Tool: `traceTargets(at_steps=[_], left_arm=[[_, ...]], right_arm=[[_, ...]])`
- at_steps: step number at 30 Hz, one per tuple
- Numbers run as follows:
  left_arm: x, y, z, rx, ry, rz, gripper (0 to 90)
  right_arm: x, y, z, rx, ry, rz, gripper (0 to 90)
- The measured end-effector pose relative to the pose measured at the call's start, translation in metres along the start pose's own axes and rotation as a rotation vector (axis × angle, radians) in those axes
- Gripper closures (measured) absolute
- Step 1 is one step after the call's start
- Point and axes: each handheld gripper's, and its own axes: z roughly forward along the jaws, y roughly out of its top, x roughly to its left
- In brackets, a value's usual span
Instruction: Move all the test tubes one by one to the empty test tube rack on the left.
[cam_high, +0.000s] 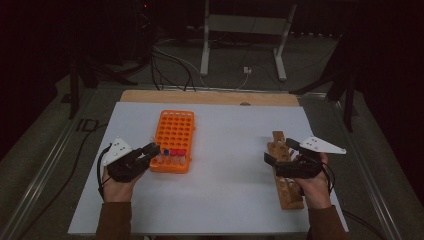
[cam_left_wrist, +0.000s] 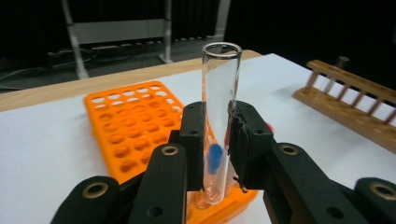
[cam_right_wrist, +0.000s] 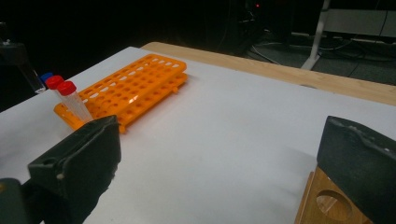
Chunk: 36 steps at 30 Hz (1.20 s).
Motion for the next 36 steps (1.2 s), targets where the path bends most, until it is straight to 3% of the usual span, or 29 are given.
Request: traceTargets(at_steps=[10,15,24,36], left_arm=[[0.010,-0.005,-0.001,-0.042,0.134,-0.003,76.5],[0.015,-0.010,0.002,-0.044,0.168,-0.010,76.5],[0.025,-0.022,0.023,-0.021,0.180,-0.048,76.6],[0.028,-0.038,0.041,0.069,0.177,-0.042,76.6]], right_arm=[[0.001,0.000,0.001,-0.001,0.004,-0.005,0.0],[0.001,0.000,0.001,0.000,0.005,-0.004,0.0],[0.003,0.000,0.003,0.003,0.008,-0.009,0.0],[0.003,0.000,0.002,0.004,0.012,-0.008,0.0]])
